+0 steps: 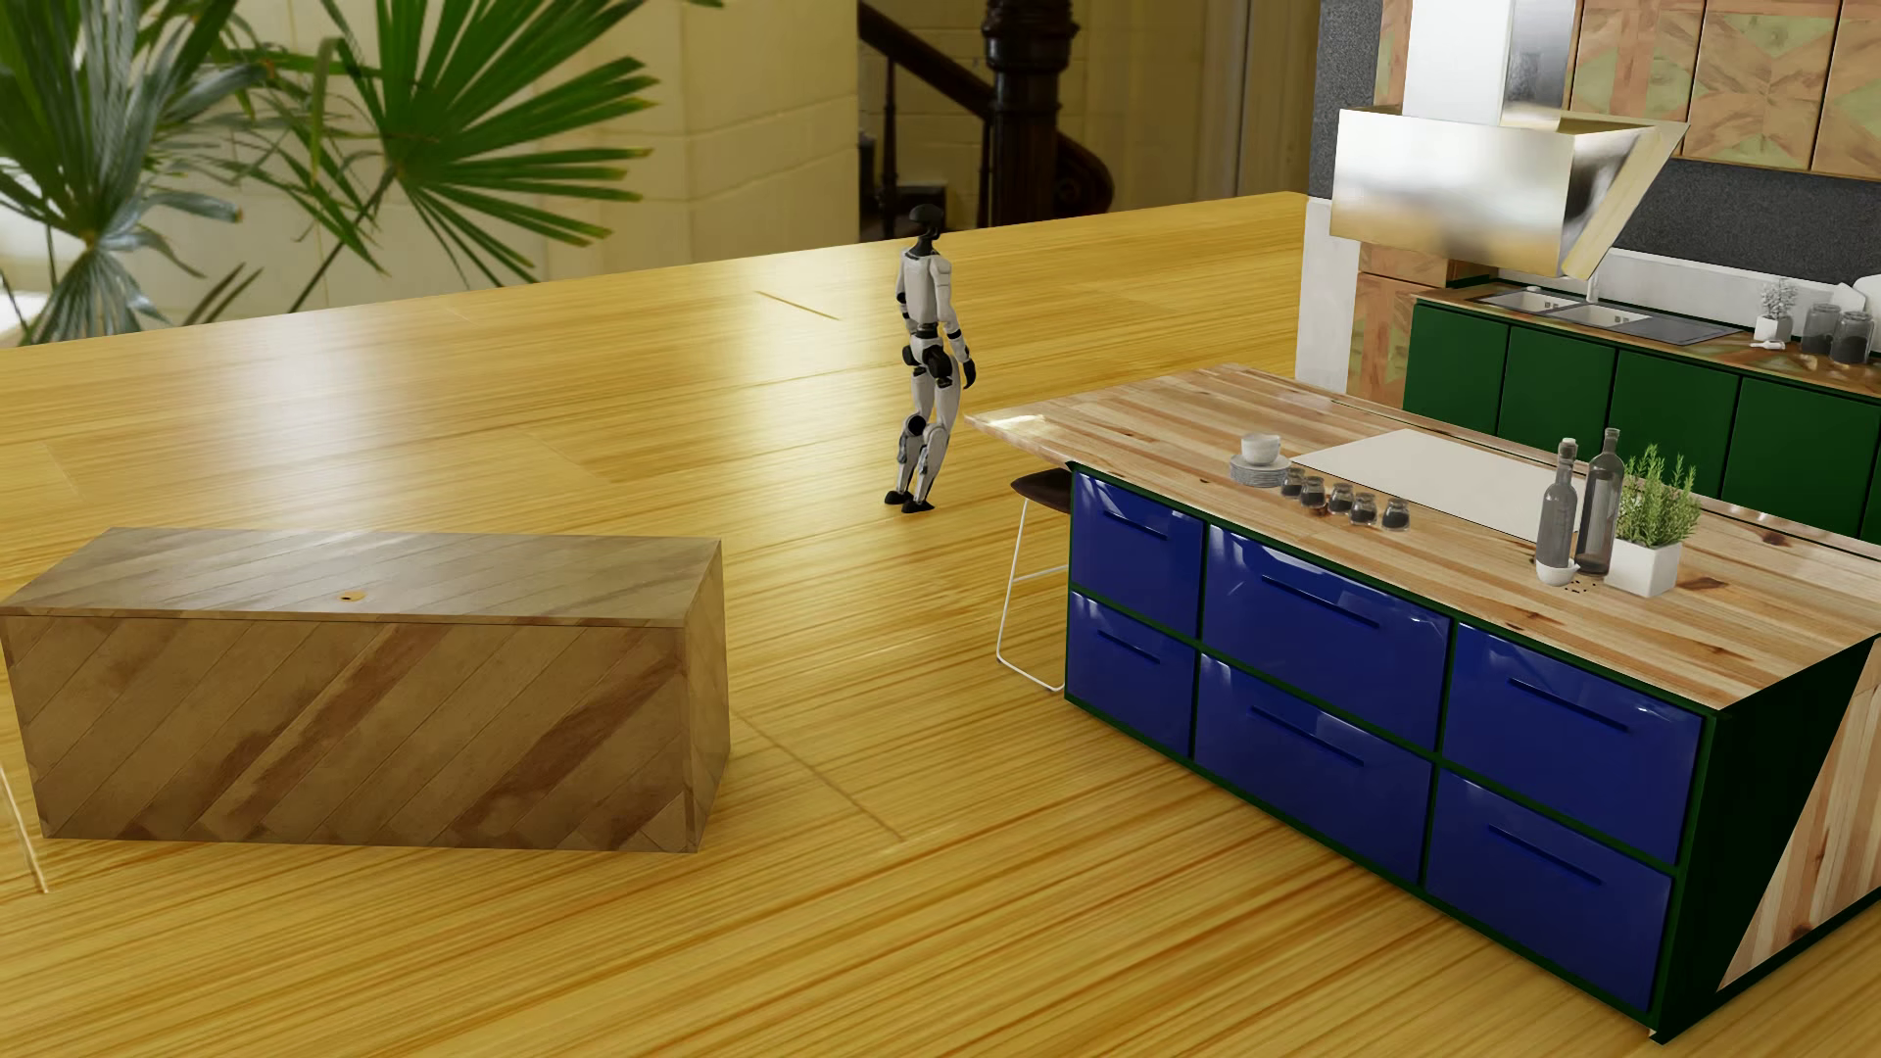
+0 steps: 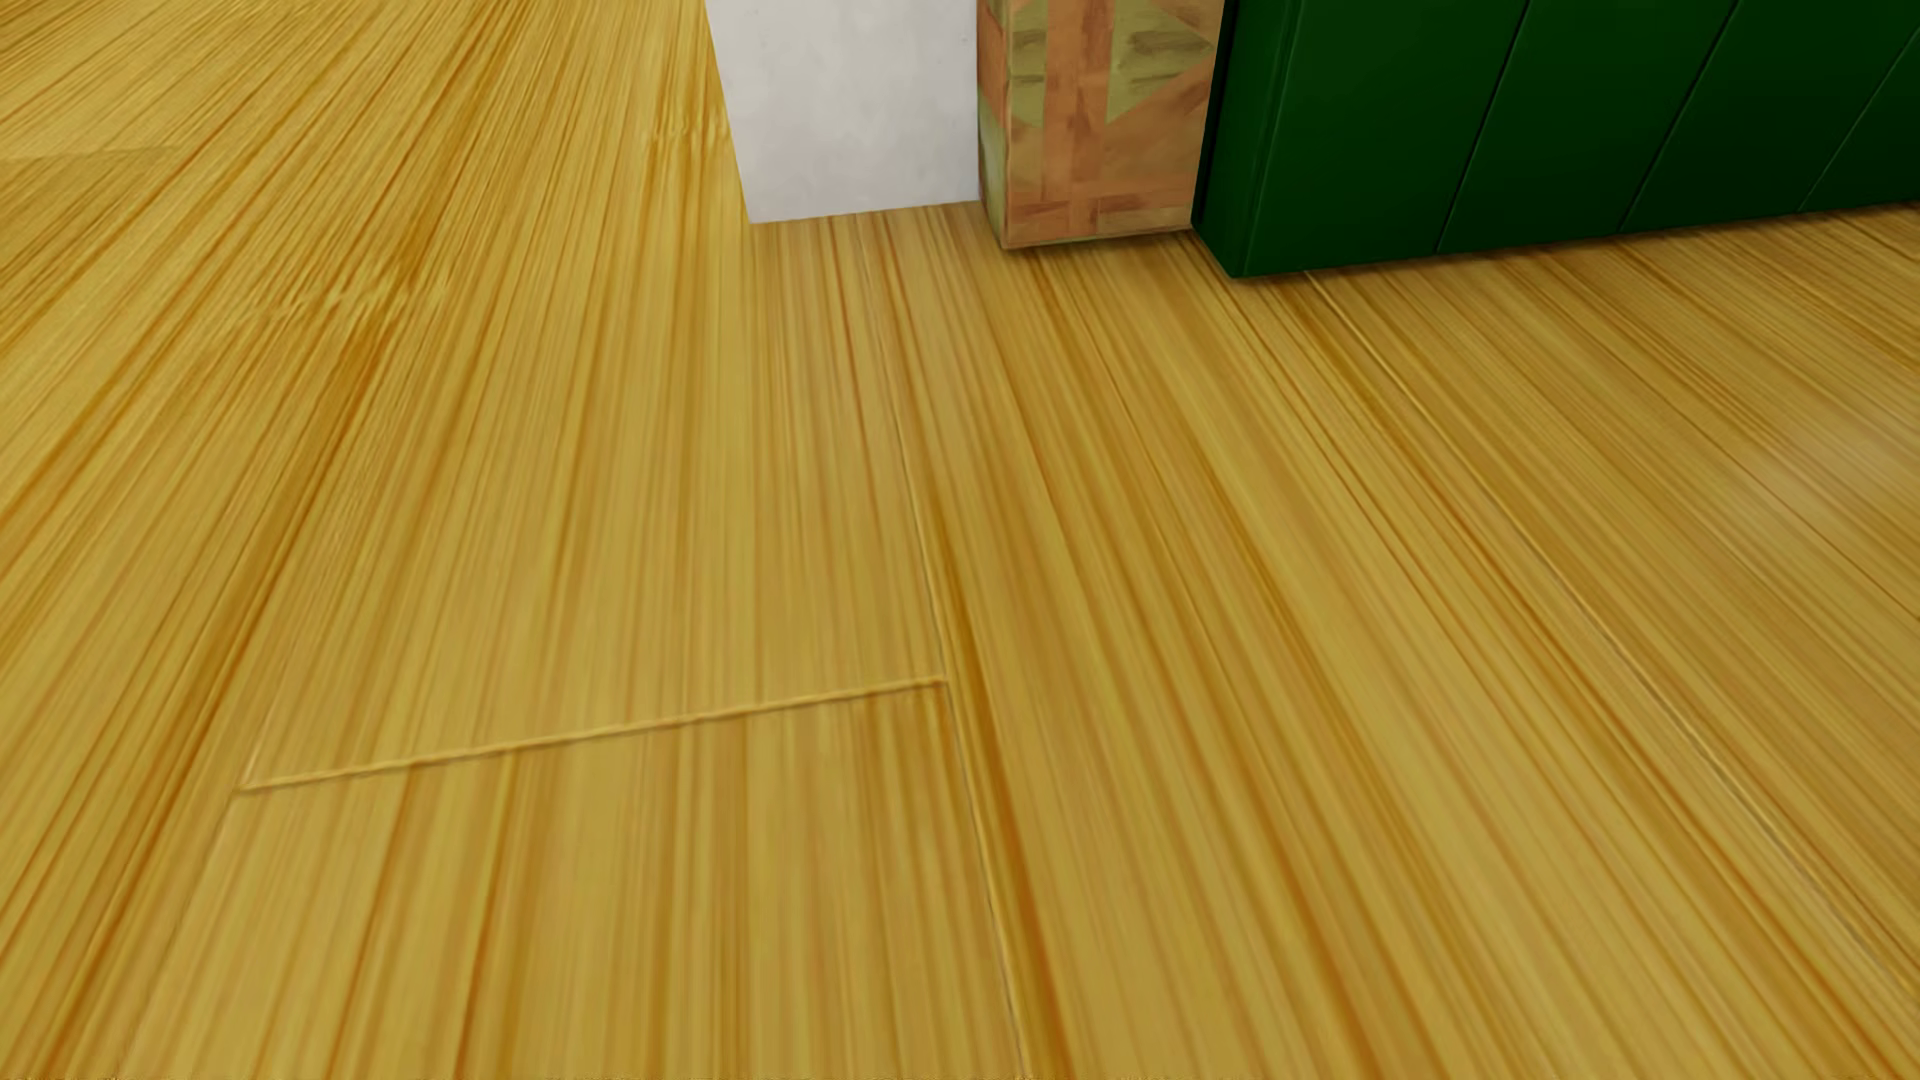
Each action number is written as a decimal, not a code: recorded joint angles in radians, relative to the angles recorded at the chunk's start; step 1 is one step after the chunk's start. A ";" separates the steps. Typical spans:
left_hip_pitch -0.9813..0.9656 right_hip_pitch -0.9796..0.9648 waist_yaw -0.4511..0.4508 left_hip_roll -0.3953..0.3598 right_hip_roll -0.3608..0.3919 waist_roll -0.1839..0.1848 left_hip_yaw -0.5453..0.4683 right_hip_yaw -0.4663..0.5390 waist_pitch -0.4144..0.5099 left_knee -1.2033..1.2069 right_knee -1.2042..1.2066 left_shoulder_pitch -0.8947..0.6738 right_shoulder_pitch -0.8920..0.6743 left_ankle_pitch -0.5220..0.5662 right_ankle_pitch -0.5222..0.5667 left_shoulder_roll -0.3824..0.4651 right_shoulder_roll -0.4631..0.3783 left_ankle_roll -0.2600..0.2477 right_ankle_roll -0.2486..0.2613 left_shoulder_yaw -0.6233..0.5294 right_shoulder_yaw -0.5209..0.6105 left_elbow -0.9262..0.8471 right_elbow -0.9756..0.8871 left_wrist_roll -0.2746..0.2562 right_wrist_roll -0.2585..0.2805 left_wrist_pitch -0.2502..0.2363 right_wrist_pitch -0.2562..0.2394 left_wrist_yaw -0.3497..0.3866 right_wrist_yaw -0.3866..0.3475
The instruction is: Wait
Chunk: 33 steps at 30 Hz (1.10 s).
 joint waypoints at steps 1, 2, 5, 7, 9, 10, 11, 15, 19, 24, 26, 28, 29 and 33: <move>-0.001 -0.002 0.001 0.001 0.001 0.000 0.000 0.000 0.003 0.001 0.001 0.000 -0.001 0.000 -0.001 0.002 0.000 0.000 0.000 0.000 0.001 -0.004 -0.002 0.000 0.000 0.000 0.000 0.000 0.000; 0.000 -0.002 0.000 0.002 0.000 0.000 0.000 0.000 0.004 -0.001 0.001 -0.001 -0.001 0.000 0.000 0.002 -0.001 0.000 0.000 0.001 -0.001 -0.002 -0.001 0.000 0.000 0.000 0.000 0.000 0.000; -0.006 -0.008 0.000 0.003 0.001 0.002 0.000 0.000 0.002 -0.002 0.001 -0.002 -0.003 0.000 0.000 0.003 -0.004 0.000 0.000 -0.003 0.005 0.000 -0.001 0.000 0.000 0.000 0.000 0.000 0.000; -0.007 -0.008 0.000 0.005 0.003 0.002 0.000 0.000 0.000 0.000 0.001 0.000 0.000 -0.001 0.000 0.002 -0.005 0.000 0.000 0.001 -0.007 0.002 -0.003 0.000 0.000 0.000 0.000 0.000 0.000; -0.003 -0.008 0.001 0.002 0.000 0.001 0.000 0.000 -0.003 -0.001 0.003 0.012 0.008 -0.004 0.000 0.002 -0.003 0.000 0.000 0.038 -0.047 -0.006 -0.008 0.000 0.000 0.000 0.000 0.000 0.000; -0.005 -0.009 -0.001 0.006 0.001 0.002 0.000 0.000 0.001 0.006 0.007 0.016 0.007 -0.009 0.005 0.004 -0.005 0.000 0.000 0.056 -0.055 -0.017 -0.014 0.000 0.000 0.000 0.000 0.000 0.000; -0.007 -0.011 0.000 0.004 -0.004 0.001 0.000 0.000 0.004 0.014 0.010 0.017 0.012 -0.013 0.006 0.003 -0.006 0.000 0.000 0.062 -0.069 -0.018 -0.018 0.000 0.000 0.000 0.000 0.000 0.000; -0.010 -0.018 0.003 0.005 -0.011 0.006 0.000 0.000 0.015 0.038 0.025 0.040 0.024 -0.031 0.024 0.009 -0.014 0.000 0.000 0.091 -0.105 -0.049 -0.030 0.000 0.000 0.000 0.000 0.000 0.000; -0.014 -0.020 -0.004 -0.009 -0.026 -0.003 0.000 0.000 0.017 0.021 0.012 0.060 0.050 -0.023 0.028 0.018 -0.020 0.000 0.000 0.091 -0.126 -0.047 -0.058 0.000 0.000 0.000 0.000 0.000 0.000; -0.044 -0.050 0.002 -0.015 -0.030 -0.007 0.000 0.000 -0.001 0.027 0.016 0.089 0.084 -0.012 0.040 0.016 -0.023 0.000 0.000 0.112 -0.144 -0.053 -0.051 0.000 0.000 0.000 0.000 0.000 0.000; -0.023 -0.028 0.001 -0.010 -0.024 -0.008 0.000 0.000 0.010 0.020 0.013 0.099 0.095 -0.009 0.037 0.018 -0.025 0.000 0.000 0.120 -0.137 -0.062 -0.059 0.000 0.000 0.000 0.000 0.000 0.000; -0.018 -0.027 0.000 -0.011 -0.026 -0.009 0.000 0.000 0.012 0.016 0.014 0.103 0.099 -0.009 0.039 0.019 -0.027 0.000 0.000 0.119 -0.147 -0.068 -0.060 0.000 0.000 0.000 0.000 0.000 0.000; -0.036 -0.041 -0.005 -0.015 -0.028 -0.014 0.000 0.000 0.005 0.026 0.016 0.099 0.095 -0.009 0.042 0.023 -0.025 0.000 0.000 0.116 -0.146 -0.068 -0.062 0.000 0.000 0.000 0.000 0.000 0.000; -0.035 -0.041 -0.007 -0.014 -0.028 -0.013 0.000 0.000 0.007 0.021 0.014 0.096 0.089 -0.008 0.043 0.019 -0.026 0.000 0.000 0.135 -0.157 -0.073 -0.069 0.000 0.000 0.000 0.000 0.000 0.000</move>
